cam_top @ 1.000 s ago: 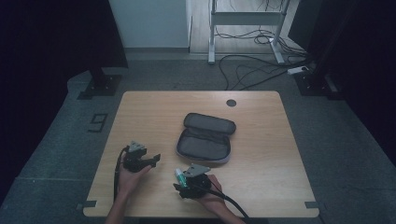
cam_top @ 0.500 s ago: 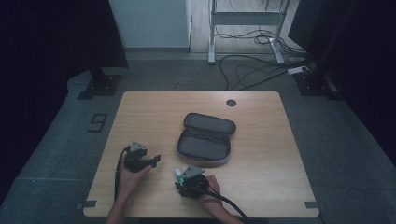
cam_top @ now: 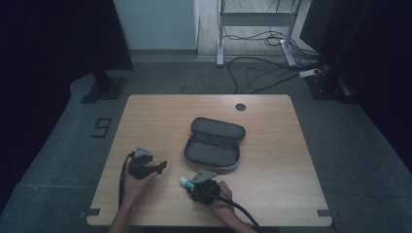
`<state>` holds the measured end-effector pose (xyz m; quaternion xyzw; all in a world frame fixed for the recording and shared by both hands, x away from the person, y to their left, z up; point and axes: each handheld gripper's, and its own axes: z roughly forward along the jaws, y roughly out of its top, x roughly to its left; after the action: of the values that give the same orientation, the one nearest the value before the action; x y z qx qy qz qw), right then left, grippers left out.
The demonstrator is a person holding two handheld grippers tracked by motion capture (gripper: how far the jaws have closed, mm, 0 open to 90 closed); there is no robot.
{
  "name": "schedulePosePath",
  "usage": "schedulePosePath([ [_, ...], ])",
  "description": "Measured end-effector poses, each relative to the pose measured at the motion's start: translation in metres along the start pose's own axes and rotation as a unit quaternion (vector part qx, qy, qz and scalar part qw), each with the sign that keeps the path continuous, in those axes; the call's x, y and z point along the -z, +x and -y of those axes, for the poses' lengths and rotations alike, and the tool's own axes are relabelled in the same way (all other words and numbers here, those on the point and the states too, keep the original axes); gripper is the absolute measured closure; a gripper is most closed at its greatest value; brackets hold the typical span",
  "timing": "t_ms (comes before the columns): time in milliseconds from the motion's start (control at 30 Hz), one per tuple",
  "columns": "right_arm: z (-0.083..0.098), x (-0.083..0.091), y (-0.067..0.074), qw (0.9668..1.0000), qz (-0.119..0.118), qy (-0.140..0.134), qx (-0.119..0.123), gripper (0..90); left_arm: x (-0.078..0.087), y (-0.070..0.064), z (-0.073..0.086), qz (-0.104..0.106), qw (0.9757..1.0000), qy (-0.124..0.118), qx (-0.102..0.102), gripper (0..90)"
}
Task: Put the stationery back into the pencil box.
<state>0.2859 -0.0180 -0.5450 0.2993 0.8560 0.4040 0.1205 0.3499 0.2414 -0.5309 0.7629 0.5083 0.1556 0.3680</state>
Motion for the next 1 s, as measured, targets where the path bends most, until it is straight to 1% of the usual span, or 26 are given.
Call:
schedulePosePath([
  [167, -0.006, 0.012, -0.002, 0.9998, -0.001, -0.022, -0.001, 64.9, 0.001, 0.0, 0.0, 0.001, 1.0, -0.001, -0.001, 29.6],
  [200, -0.006, 0.012, -0.002, 0.9998, -0.001, -0.022, -0.001, 64.9, 0.001, 0.0, 0.0, 0.001, 1.0, -0.001, -0.001, 29.6],
  [233, -0.01, 0.018, -0.003, 0.9995, -0.001, -0.033, 0.001, 64.9, 0.001, 0.0, 0.0, 0.001, 1.0, 0.0, -0.001, 29.6],
  [267, -0.011, 0.022, -0.004, 0.9993, 0.001, -0.038, 0.0, 65.0, 0.001, 0.0, 0.0, 0.001, 1.0, 0.0, -0.001, 29.6],
  [467, -0.021, 0.041, -0.015, 0.9974, 0.008, -0.07, -0.01, 64.9, 0.0, -0.002, 0.0, 0.0, 1.0, 0.004, -0.005, 29.6],
  [500, -0.023, 0.046, -0.018, 0.9968, 0.01, -0.077, -0.016, 65.0, 0.0, -0.002, 0.0, 0.0, 1.0, 0.004, -0.005, 29.7],
  [600, -0.026, 0.055, -0.026, 0.9955, 0.017, -0.091, -0.022, 64.9, -0.002, -0.003, 0.001, 0.001, 1.0, 0.006, -0.007, 29.6],
  [767, -0.031, 0.063, -0.04, 0.9941, 0.023, -0.101, -0.034, 65.0, -0.003, -0.005, 0.001, 0.002, 0.9999, 0.008, -0.007, 29.6],
  [900, -0.036, 0.064, -0.049, 0.9938, 0.03, -0.1, -0.037, 65.0, -0.002, -0.004, 0.001, 0.004, 1.0, 0.006, -0.003, 29.6],
  [933, -0.036, 0.064, -0.049, 0.9938, 0.03, -0.1, -0.037, 65.0, -0.002, -0.004, 0.001, 0.004, 1.0, 0.006, -0.003, 29.6],
  [967, -0.039, 0.063, -0.055, 0.9937, 0.031, -0.099, -0.042, 64.9, -0.002, -0.003, 0.001, 0.005, 1.0, 0.006, -0.003, 29.6],
  [1000, -0.04, 0.063, -0.058, 0.9938, 0.031, -0.097, -0.044, 64.9, -0.002, -0.003, 0.001, 0.005, 1.0, 0.006, -0.004, 29.6],
])
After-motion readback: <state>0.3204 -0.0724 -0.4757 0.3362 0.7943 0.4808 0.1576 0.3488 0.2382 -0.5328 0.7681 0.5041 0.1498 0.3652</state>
